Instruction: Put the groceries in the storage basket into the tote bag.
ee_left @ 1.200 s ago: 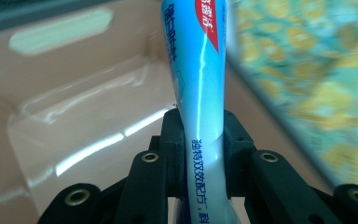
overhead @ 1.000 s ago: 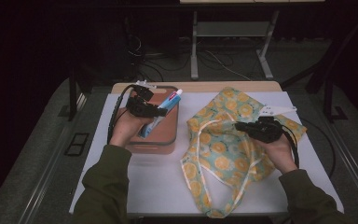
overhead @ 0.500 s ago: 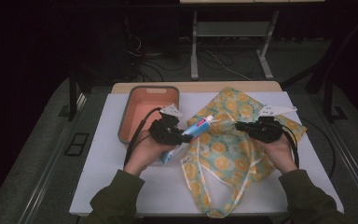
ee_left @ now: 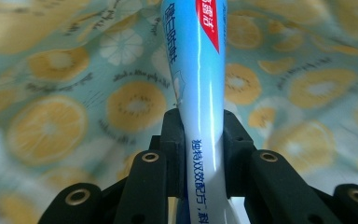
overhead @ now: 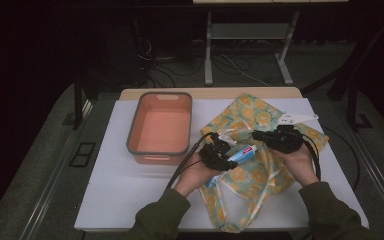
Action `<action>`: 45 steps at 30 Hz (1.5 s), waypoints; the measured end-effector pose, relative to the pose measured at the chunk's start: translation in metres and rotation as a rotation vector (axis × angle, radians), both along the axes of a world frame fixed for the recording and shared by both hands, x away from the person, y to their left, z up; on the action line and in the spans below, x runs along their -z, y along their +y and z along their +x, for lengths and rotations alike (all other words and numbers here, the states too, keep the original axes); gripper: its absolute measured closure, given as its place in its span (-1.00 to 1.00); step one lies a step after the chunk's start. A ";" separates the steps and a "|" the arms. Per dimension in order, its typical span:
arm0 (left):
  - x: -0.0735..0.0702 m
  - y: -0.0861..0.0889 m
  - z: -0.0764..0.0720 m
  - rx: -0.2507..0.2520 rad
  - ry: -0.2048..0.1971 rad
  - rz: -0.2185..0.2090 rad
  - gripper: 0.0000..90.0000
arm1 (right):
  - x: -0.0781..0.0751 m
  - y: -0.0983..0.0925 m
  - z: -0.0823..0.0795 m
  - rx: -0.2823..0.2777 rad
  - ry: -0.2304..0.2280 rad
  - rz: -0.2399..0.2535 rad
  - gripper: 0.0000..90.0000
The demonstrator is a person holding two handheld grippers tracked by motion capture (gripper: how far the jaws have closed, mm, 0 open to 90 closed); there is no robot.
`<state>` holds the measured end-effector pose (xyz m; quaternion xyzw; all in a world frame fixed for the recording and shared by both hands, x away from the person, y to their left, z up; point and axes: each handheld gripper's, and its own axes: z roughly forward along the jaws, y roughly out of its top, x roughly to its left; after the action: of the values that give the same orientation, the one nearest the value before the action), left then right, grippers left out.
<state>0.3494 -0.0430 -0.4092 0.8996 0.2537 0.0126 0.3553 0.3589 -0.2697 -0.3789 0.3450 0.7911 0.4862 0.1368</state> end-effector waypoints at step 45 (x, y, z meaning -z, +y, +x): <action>0.018 0.060 -0.052 -0.008 -0.169 -0.030 0.75 | 0.004 0.000 -0.001 -0.004 0.006 -0.008 0.99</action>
<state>0.2973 0.0168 -0.4269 0.8890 0.2265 0.0859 0.3886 0.3581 -0.2696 -0.3825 0.3446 0.7940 0.4823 0.1348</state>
